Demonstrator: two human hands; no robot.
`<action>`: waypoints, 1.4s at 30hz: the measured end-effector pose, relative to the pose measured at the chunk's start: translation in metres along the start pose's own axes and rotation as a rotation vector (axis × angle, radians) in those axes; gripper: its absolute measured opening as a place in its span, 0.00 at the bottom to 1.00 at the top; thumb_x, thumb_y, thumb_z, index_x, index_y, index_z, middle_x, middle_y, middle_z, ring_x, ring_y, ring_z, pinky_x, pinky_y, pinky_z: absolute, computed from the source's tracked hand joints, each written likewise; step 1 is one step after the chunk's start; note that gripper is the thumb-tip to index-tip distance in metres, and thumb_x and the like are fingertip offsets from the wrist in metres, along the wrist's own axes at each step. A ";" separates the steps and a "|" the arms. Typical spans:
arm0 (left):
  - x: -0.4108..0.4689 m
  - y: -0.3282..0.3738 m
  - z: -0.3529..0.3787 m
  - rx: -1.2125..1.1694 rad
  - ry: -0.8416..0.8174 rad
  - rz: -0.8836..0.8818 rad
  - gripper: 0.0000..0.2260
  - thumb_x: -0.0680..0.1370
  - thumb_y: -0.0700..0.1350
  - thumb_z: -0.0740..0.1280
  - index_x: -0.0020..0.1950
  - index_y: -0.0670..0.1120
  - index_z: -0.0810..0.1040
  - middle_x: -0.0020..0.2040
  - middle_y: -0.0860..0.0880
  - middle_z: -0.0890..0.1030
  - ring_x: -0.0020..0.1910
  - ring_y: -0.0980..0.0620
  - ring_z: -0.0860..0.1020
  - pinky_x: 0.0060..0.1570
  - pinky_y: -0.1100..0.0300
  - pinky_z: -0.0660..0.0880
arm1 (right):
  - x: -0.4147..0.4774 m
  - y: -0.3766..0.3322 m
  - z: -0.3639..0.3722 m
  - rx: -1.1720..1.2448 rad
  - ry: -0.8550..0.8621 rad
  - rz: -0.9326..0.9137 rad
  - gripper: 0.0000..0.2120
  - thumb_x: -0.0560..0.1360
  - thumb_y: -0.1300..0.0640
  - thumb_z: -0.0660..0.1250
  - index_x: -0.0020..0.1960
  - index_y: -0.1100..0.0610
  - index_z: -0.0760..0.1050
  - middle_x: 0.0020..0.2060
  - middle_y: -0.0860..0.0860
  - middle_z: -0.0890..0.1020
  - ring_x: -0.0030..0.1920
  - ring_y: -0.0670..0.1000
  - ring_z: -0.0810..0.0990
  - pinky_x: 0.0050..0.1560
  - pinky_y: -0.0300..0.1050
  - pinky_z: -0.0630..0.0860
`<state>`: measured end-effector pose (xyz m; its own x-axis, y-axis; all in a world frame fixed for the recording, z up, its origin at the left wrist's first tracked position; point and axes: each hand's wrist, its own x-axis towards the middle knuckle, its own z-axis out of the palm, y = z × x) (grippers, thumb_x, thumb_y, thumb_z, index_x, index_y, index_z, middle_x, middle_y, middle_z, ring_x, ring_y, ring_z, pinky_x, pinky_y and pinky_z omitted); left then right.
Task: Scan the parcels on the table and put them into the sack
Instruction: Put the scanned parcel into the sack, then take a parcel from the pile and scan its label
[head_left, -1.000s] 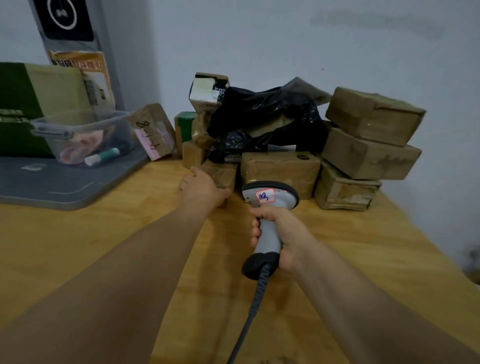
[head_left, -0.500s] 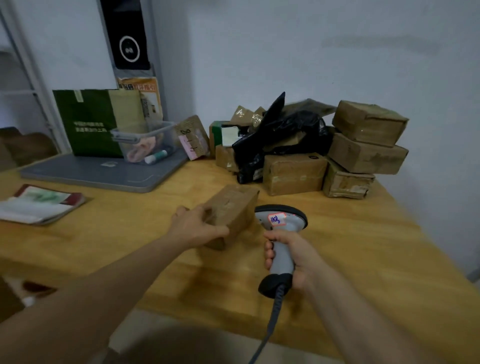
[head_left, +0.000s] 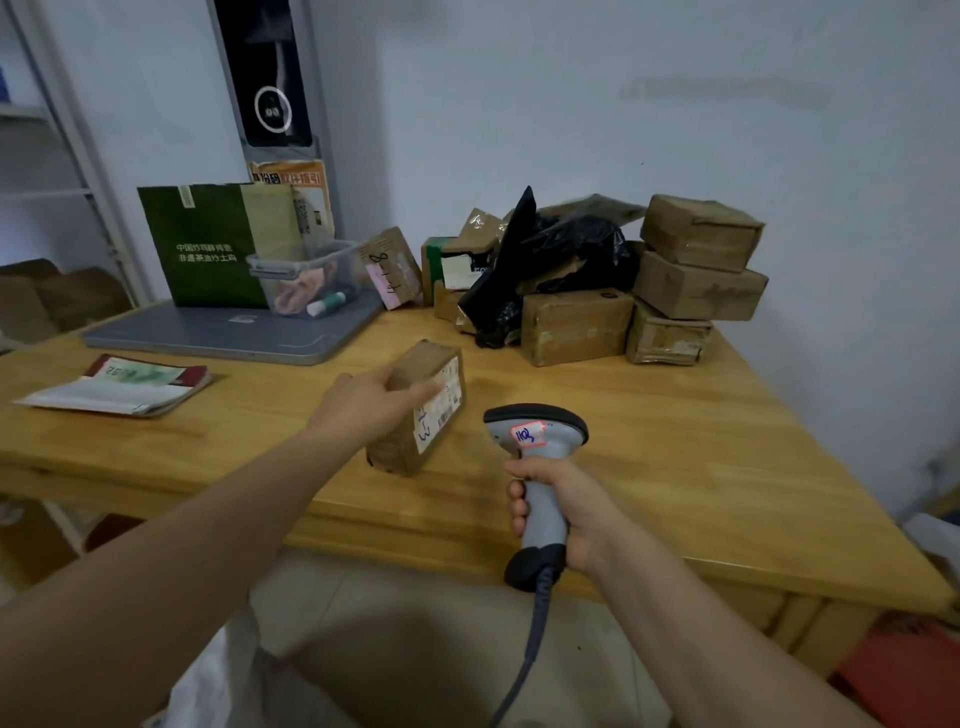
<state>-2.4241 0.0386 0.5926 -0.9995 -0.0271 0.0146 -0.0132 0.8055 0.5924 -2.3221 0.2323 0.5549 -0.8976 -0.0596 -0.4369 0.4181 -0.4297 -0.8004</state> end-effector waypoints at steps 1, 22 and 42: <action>0.002 0.001 0.000 0.116 -0.017 -0.018 0.43 0.62 0.77 0.60 0.72 0.59 0.66 0.65 0.47 0.74 0.62 0.43 0.74 0.57 0.48 0.76 | -0.002 0.001 0.000 -0.012 0.001 -0.007 0.10 0.74 0.63 0.67 0.35 0.60 0.72 0.25 0.52 0.73 0.21 0.47 0.71 0.22 0.36 0.70; -0.025 -0.057 -0.035 -0.859 0.013 -0.202 0.12 0.71 0.34 0.73 0.52 0.42 0.77 0.49 0.46 0.82 0.51 0.51 0.80 0.52 0.57 0.75 | -0.023 0.016 0.051 0.191 -0.190 -0.066 0.09 0.72 0.64 0.67 0.35 0.57 0.70 0.24 0.51 0.71 0.19 0.46 0.66 0.20 0.35 0.66; -0.027 -0.071 -0.007 -0.929 0.146 -0.064 0.19 0.69 0.35 0.75 0.59 0.40 0.77 0.53 0.45 0.83 0.54 0.49 0.81 0.63 0.52 0.74 | -0.042 0.011 0.093 0.766 -0.170 0.017 0.11 0.72 0.64 0.66 0.33 0.57 0.69 0.23 0.49 0.71 0.18 0.46 0.68 0.21 0.33 0.67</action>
<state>-2.3963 -0.0218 0.5561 -0.9835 -0.1795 0.0233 0.0224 0.0073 0.9997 -2.2928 0.1464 0.6023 -0.9269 -0.1824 -0.3279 0.2744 -0.9256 -0.2608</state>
